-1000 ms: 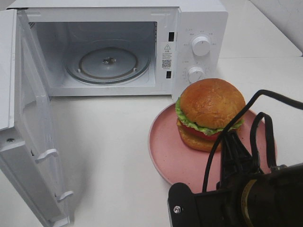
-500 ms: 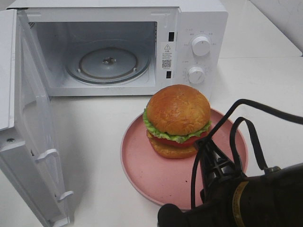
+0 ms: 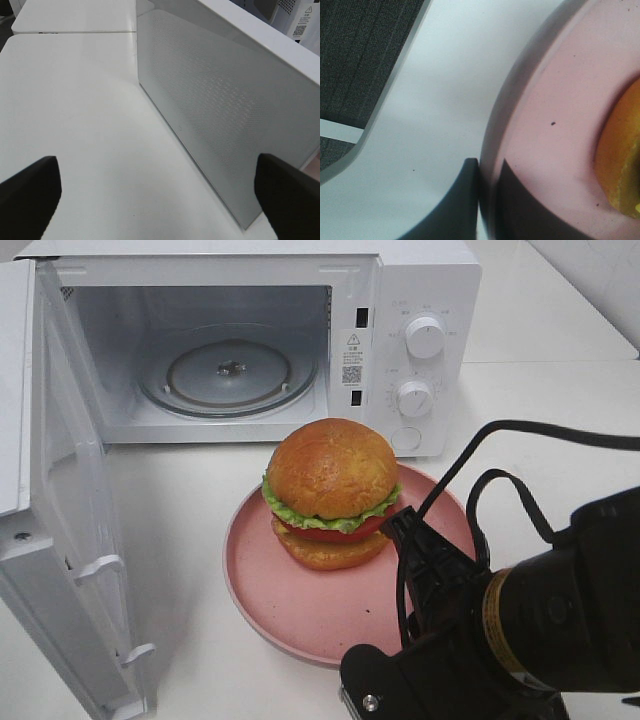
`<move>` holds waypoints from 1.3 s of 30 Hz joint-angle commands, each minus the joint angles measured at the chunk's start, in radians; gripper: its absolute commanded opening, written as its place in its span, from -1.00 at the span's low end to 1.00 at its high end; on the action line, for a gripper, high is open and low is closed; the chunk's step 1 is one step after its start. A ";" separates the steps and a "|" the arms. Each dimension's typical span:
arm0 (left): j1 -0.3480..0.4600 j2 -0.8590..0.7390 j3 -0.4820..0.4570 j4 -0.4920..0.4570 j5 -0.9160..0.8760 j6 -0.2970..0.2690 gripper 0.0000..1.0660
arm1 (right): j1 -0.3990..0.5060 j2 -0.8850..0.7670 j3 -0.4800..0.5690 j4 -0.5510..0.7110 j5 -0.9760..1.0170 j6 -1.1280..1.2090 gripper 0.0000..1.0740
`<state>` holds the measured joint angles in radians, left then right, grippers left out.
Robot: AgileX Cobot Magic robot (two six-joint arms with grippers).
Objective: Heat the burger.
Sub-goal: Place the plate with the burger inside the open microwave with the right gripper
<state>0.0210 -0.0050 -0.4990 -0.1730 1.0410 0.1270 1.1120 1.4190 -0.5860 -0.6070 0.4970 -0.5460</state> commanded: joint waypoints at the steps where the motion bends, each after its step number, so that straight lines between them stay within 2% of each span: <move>1: -0.006 -0.025 0.004 -0.001 -0.007 -0.004 0.88 | -0.036 -0.009 -0.004 0.006 -0.043 -0.094 -1.00; 3: -0.006 -0.025 0.004 -0.001 -0.007 -0.004 0.88 | -0.075 -0.009 -0.009 0.062 -0.063 -0.174 -1.00; 6: -0.006 -0.025 0.004 -0.001 -0.007 -0.004 0.88 | -0.086 -0.009 -0.014 0.079 -0.068 -0.196 -1.00; 8: -0.006 -0.025 0.004 -0.001 -0.007 -0.004 0.88 | -0.135 -0.009 -0.048 0.143 -0.077 -0.303 -1.00; 13: -0.006 -0.025 0.004 -0.001 -0.007 -0.004 0.88 | -0.188 -0.009 -0.084 0.226 -0.077 -0.447 -1.00; 23: -0.006 -0.025 0.004 -0.001 -0.007 -0.004 0.88 | -0.274 -0.009 -0.086 0.431 -0.083 -0.780 -1.00; 30: -0.006 -0.025 0.004 -0.001 -0.007 -0.004 0.88 | -0.327 -0.009 -0.086 0.521 -0.115 -0.922 -1.00; 39: -0.006 -0.025 0.004 -0.001 -0.007 -0.004 0.88 | -0.391 -0.009 -0.086 0.762 -0.123 -1.193 -1.00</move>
<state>0.0210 -0.0050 -0.4990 -0.1730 1.0410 0.1270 0.7330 1.4210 -0.6600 0.0900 0.4290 -1.6590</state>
